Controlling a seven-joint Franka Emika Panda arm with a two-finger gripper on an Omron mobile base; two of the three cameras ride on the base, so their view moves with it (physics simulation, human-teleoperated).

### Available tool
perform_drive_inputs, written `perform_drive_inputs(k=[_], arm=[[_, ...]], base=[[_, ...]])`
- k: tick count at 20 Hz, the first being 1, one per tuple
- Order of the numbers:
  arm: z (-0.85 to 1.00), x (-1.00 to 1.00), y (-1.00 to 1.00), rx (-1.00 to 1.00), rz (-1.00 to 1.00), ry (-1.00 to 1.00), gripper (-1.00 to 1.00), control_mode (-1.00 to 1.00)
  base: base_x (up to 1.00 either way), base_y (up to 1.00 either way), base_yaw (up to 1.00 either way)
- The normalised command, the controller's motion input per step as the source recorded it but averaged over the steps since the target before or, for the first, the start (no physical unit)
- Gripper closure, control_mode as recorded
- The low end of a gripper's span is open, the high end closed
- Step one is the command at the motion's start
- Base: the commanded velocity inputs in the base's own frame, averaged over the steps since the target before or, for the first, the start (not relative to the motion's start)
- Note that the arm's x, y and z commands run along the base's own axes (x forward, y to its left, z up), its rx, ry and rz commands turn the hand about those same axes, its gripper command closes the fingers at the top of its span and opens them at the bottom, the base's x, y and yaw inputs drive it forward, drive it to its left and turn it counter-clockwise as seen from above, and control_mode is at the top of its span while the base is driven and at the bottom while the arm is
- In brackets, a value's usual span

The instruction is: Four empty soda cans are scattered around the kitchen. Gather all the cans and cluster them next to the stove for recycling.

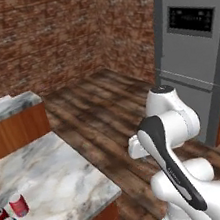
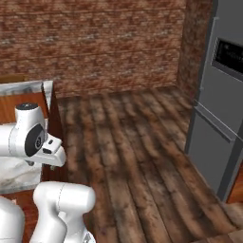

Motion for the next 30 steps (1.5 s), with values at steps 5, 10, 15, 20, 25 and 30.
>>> perform_drive_inputs(k=[5, 10, 15, 20, 25, 30], arm=[[0.0, 0.0, 0.0, 0.0, 0.0, 0.0, -1.0, 1.0], [0.0, 0.0, 0.0, 0.0, 0.0, 0.0, -1.0, 1.0], [0.0, 0.0, 0.0, 0.0, 0.0, 0.0, -1.0, 1.0], [0.0, 0.0, 0.0, 0.0, 0.0, 0.0, -1.0, 1.0], [0.0, 0.0, 0.0, 0.0, 0.0, 0.0, -1.0, 1.0], [0.0, 0.0, 0.0, 0.0, 0.0, 0.0, -1.0, 1.0]], base=[[0.51, -0.72, 0.17], [0.67, -0.57, 0.21], [0.82, -0.39, 0.25], [0.91, -0.21, 0.28], [0.94, -0.15, 0.28], [0.99, -0.15, 0.25]])
